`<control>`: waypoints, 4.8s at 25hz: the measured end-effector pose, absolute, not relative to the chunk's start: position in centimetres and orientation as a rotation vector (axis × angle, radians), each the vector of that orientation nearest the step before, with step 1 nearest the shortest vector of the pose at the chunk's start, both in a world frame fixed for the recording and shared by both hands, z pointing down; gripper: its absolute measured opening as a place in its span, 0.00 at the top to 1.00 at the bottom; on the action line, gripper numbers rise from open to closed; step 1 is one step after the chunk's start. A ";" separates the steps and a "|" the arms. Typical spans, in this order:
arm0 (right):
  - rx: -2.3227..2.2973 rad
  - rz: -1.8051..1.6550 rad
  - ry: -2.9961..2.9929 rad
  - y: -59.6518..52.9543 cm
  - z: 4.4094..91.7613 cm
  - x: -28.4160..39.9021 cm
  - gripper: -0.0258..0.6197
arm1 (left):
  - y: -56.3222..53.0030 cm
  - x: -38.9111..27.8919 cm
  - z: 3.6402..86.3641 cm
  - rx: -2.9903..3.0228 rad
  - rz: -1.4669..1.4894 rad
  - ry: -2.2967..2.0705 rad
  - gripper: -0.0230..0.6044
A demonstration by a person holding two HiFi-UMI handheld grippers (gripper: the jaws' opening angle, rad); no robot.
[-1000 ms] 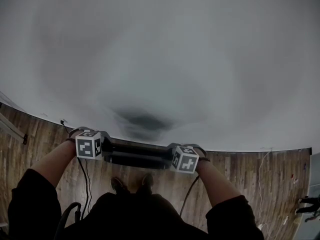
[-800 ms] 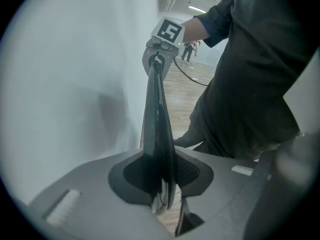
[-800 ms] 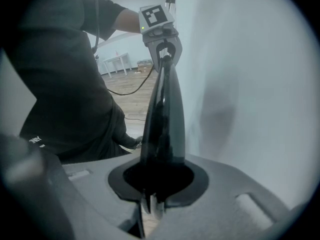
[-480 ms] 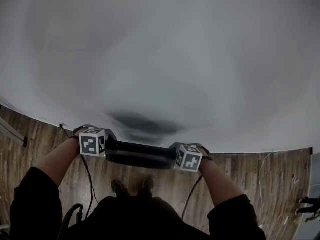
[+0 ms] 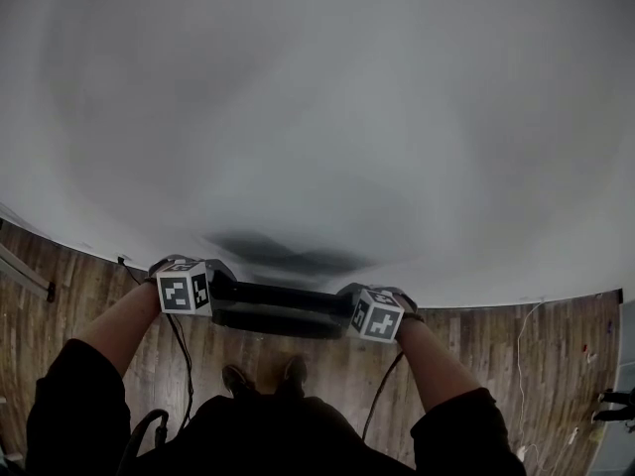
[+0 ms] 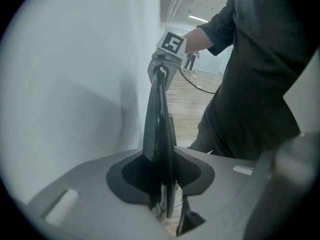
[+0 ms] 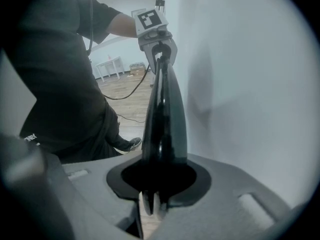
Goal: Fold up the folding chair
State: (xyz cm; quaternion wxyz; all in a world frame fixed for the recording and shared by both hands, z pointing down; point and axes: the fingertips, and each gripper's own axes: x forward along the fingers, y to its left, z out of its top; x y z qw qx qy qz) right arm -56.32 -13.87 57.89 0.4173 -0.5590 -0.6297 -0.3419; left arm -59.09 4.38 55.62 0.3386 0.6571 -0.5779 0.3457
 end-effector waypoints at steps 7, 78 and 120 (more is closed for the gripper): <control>-1.276 -0.933 -1.745 -13.9 58.3 -58.9 0.74 | 4.3 -61.6 55.8 1.620 0.963 -1.702 0.72; -0.256 -1.169 -2.179 -17.1 56.7 -67.0 0.41 | 5.3 -69.9 55.0 0.729 1.102 -2.334 0.49; -0.624 -0.800 -2.353 -7.5 52.6 -51.2 0.48 | 5.0 -51.7 49.0 1.059 0.809 -2.433 0.68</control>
